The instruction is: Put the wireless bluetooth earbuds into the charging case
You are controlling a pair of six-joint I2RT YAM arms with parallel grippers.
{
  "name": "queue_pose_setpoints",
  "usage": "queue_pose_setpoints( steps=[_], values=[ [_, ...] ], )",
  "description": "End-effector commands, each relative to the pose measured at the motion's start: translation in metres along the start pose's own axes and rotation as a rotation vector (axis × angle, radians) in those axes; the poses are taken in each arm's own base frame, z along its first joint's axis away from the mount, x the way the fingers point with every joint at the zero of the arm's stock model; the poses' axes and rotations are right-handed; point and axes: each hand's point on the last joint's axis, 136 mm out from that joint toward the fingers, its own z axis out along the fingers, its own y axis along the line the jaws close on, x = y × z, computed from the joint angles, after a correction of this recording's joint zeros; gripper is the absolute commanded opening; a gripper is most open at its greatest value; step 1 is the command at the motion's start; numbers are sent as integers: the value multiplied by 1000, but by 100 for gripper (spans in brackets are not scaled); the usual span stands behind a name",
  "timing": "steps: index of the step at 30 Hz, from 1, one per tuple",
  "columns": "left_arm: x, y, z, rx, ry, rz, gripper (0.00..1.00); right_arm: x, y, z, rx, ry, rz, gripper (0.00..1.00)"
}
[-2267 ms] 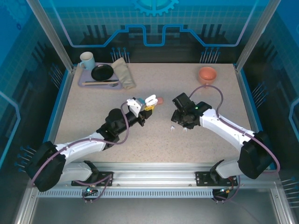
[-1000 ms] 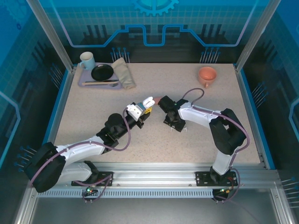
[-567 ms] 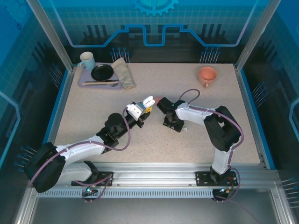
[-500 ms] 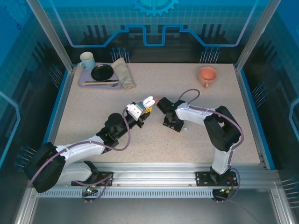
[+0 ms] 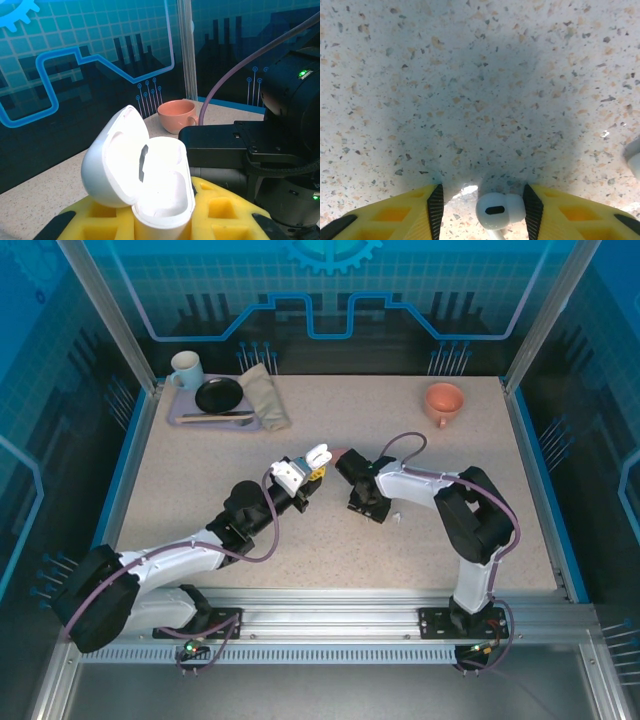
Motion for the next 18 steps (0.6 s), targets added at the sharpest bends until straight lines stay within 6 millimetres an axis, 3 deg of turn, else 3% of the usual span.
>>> queue_pose_setpoints(
  steps=[1,13,18],
  values=[
    [-24,7,5,-19,-57,-21,0,6,-12,11,39,27,-5,46],
    [-27,7,5,-16,-58,-25,0,4,-21,17,41,35,-34,41],
    [-27,6,6,-12,-56,-27,0,6,-22,19,38,45,-48,34]
  ],
)
